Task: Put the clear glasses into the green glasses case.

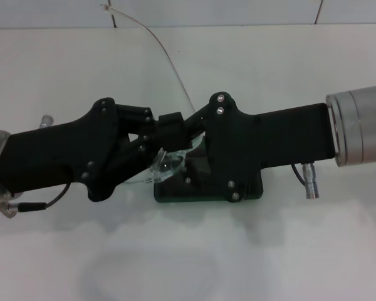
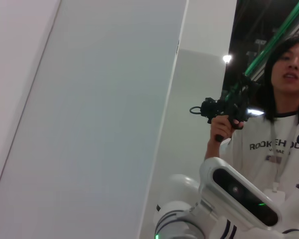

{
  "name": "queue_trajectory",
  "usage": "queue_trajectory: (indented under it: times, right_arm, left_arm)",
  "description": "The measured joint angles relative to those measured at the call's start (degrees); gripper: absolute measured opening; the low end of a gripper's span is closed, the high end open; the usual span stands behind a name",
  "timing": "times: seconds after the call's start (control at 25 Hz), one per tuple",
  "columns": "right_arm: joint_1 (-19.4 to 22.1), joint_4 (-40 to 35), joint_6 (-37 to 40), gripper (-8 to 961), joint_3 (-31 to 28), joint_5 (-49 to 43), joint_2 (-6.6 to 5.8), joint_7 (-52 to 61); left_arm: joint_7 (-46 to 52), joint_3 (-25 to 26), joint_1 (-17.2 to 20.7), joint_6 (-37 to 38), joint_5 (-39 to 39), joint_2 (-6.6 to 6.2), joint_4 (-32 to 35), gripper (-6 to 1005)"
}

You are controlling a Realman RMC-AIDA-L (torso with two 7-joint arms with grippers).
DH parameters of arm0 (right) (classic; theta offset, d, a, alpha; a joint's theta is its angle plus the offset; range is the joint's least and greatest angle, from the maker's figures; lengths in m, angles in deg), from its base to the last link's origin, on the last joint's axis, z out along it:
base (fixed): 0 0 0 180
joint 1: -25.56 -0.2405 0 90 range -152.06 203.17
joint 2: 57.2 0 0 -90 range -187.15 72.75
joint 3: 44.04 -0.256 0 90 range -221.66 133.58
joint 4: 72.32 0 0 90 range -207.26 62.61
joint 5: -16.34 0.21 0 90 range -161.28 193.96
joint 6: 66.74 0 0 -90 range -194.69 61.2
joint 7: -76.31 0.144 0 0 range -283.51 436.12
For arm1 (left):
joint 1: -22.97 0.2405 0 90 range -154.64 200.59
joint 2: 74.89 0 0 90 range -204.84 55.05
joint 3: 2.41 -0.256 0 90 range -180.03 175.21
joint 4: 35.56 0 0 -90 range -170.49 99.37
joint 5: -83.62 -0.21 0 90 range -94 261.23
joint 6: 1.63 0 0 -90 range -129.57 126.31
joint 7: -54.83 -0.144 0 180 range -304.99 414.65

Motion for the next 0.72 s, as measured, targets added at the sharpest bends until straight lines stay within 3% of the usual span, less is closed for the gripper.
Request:
queue_trajectory:
  times: [0.52,0.72]
  right_arm:
    - [0.0,0.5,0.1,114,0.1,0.3,-0.05,-0.5]
    - [0.3,0.8,0.1,114,0.0,0.3,-0.05,-0.5]
  left_arm:
    - [-1.3,0.7,-0.1,0.0,0.7,-0.02,-0.9,99]
    - [-1.5,3.1,-0.2,0.0,1.0,0.16,-1.6,99]
